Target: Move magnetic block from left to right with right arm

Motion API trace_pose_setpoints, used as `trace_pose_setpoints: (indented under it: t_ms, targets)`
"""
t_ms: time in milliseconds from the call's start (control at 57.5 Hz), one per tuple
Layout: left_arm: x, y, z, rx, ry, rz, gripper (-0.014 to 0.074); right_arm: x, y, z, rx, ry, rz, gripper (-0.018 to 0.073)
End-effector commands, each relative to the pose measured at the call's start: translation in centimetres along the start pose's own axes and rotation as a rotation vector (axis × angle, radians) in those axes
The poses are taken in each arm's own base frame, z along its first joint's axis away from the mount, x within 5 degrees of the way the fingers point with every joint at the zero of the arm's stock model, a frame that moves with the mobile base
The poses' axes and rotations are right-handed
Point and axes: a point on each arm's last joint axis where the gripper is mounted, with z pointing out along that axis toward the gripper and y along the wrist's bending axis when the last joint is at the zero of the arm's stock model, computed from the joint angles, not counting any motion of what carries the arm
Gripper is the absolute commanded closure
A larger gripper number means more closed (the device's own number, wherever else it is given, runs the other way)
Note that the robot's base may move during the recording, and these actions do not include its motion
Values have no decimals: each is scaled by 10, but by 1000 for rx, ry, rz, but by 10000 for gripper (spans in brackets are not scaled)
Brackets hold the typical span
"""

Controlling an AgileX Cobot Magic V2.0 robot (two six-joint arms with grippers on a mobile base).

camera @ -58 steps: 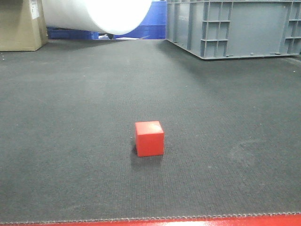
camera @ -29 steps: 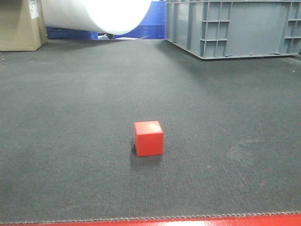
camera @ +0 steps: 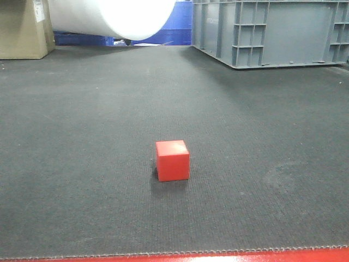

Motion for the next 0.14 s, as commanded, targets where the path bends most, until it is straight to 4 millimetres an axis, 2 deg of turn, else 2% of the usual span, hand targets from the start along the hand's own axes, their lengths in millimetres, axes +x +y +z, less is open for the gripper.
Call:
trace_pose_setpoints:
  t_ms: [0, 122]
  targets:
    - [-5, 0, -1, 0, -81, -10, 722, -8, 0, -2, 5, -106, -7, 525]
    - [-5, 0, -1, 0, -81, -10, 722, -8, 0, -2, 5, -106, -7, 525]
